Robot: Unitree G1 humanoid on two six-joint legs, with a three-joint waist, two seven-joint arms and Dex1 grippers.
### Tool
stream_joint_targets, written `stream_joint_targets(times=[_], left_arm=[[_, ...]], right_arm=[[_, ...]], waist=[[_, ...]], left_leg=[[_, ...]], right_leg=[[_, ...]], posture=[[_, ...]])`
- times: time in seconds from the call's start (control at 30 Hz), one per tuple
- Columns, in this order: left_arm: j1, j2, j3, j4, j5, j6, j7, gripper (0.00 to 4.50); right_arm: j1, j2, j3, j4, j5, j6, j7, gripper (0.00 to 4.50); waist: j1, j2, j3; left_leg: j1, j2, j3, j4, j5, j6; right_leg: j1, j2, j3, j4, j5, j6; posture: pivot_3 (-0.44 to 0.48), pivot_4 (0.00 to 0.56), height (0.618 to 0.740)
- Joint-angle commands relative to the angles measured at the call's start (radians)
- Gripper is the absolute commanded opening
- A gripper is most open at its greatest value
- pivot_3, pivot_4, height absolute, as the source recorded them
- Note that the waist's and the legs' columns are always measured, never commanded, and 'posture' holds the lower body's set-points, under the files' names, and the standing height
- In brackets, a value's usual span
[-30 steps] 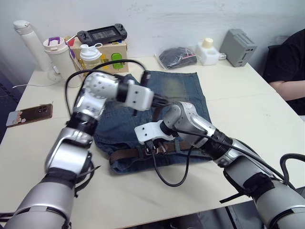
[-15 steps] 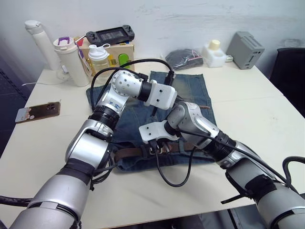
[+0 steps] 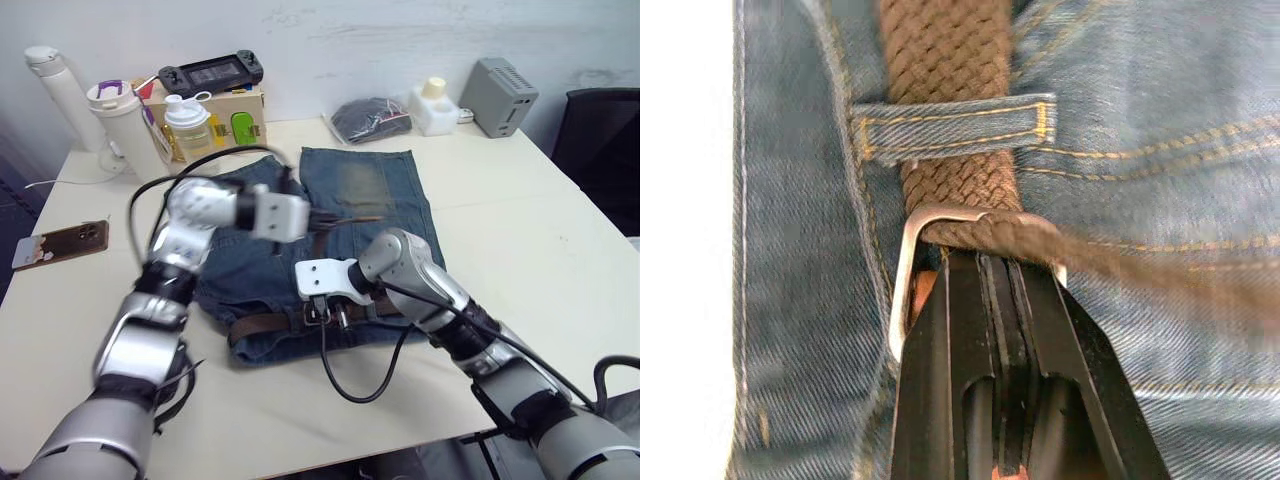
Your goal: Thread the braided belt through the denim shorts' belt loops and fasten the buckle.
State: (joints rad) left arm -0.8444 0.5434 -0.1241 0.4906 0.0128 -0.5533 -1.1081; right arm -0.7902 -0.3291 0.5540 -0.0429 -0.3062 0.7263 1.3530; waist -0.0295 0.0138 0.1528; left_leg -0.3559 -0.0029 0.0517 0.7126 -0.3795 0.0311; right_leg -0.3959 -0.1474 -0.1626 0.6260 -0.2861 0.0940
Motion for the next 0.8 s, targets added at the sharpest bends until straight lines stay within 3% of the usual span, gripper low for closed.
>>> stream_joint_targets(times=[0.03,0.27,0.57,0.6,0.67,0.77,0.8], left_arm=[[0.137,0.111,0.099,-0.219,-0.046,0.058,0.051,0.0],[0.368,0.194,0.142,-0.443,-0.049,0.172,0.115,0.0],[0.415,0.191,0.135,-0.519,-0.058,0.245,0.162,0.0],[0.411,0.189,0.131,-0.52,-0.059,0.249,0.164,0.0],[0.401,0.187,0.124,-0.519,-0.064,0.252,0.162,0.0],[0.389,0.187,0.118,-0.51,-0.069,0.25,0.158,0.0],[0.385,0.186,0.116,-0.507,-0.07,0.249,0.156,0.0]], right_arm=[[0.08,-0.008,-0.087,-0.109,0.067,0.165,-0.068,0.09],[0.076,-0.001,-0.29,-0.315,0.204,0.38,-0.21,0.09],[0.114,-0.023,-0.418,-0.56,0.384,0.596,-0.357,0.09],[0.139,-0.031,-0.426,-0.6,0.401,0.609,-0.373,0.7],[0.181,-0.039,-0.444,-0.669,0.432,0.632,-0.407,1.43],[0.222,-0.047,-0.462,-0.726,0.474,0.652,-0.458,3.17],[0.232,-0.047,-0.462,-0.736,0.485,0.656,-0.475,3.43]], waist=[[0.002,0.001,0.01],[0.022,0.0,0.028],[0.028,0.002,0.037],[0.028,0.002,0.037],[0.03,0.002,0.038],[0.029,0.0,0.039],[0.029,0.0,0.039]], left_leg=[[-0.001,0.0,-0.001,0.0,0.0,0.0],[-0.02,-0.003,-0.004,0.006,0.002,0.004],[-0.021,-0.003,-0.003,0.002,0.002,0.004],[-0.021,-0.003,-0.003,0.002,0.002,0.004],[-0.021,-0.003,-0.003,0.001,0.002,0.004],[-0.021,-0.003,-0.002,0.001,0.002,0.005],[-0.021,-0.003,-0.002,0.002,0.002,0.005]], right_leg=[[-0.001,0.0,0.0,0.0,0.0,0.0],[-0.014,-0.002,0.0,-0.001,0.002,0.003],[-0.016,0.0,-0.001,-0.002,0.002,0.003],[-0.016,0.0,-0.001,-0.002,0.002,0.003],[-0.016,0.0,-0.001,-0.003,0.002,0.003],[-0.016,0.0,-0.001,-0.003,0.002,0.003],[-0.016,0.0,-0.001,-0.003,0.002,0.003]], posture=[[0.0,0.15,0.687],[0.0,0.15,0.687],[0.0,0.15,0.687],[0.0,0.15,0.687],[0.0,0.15,0.687],[0.0,0.15,0.687],[0.0,0.15,0.687]])
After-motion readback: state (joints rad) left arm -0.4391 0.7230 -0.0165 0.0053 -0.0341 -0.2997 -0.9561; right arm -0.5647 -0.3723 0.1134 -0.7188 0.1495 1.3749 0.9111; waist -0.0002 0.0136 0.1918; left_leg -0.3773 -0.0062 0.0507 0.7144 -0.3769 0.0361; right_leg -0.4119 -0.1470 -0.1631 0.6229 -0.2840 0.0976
